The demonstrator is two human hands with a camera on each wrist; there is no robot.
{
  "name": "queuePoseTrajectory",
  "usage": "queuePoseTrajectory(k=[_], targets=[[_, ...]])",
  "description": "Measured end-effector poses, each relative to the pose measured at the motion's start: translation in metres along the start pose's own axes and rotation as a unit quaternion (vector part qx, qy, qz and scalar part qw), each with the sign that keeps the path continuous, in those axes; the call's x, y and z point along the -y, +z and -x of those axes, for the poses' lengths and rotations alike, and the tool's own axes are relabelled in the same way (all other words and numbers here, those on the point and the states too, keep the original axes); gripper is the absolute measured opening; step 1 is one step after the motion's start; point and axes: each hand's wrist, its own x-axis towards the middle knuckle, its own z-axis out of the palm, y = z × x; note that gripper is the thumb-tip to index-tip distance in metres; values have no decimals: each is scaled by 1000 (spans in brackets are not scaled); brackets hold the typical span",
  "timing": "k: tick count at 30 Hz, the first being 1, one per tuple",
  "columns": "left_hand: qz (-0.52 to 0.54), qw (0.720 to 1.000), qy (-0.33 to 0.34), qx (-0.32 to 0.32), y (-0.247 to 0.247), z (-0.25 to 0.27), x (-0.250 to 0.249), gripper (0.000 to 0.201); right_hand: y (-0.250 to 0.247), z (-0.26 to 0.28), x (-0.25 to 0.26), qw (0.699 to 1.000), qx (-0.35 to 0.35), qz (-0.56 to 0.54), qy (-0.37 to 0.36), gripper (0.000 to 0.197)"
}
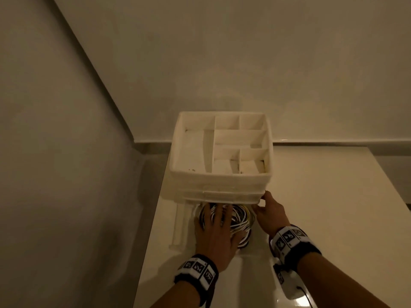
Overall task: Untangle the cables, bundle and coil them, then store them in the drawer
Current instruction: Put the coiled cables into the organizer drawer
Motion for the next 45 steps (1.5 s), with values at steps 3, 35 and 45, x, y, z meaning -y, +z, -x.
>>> queuePoseTrajectory(k=[3,35,45], targets=[[46,997,15,-53,-7,25,10,66,5,5,1,1000,-9,-11,6,36],[362,908,-165,-132,-25,-52,112,29,-7,-6,-3,992,49,-93,65,67],[358,896,-180,-190,-18,-68,96,28,17,-6,-1,993,-84,-35,74,40]])
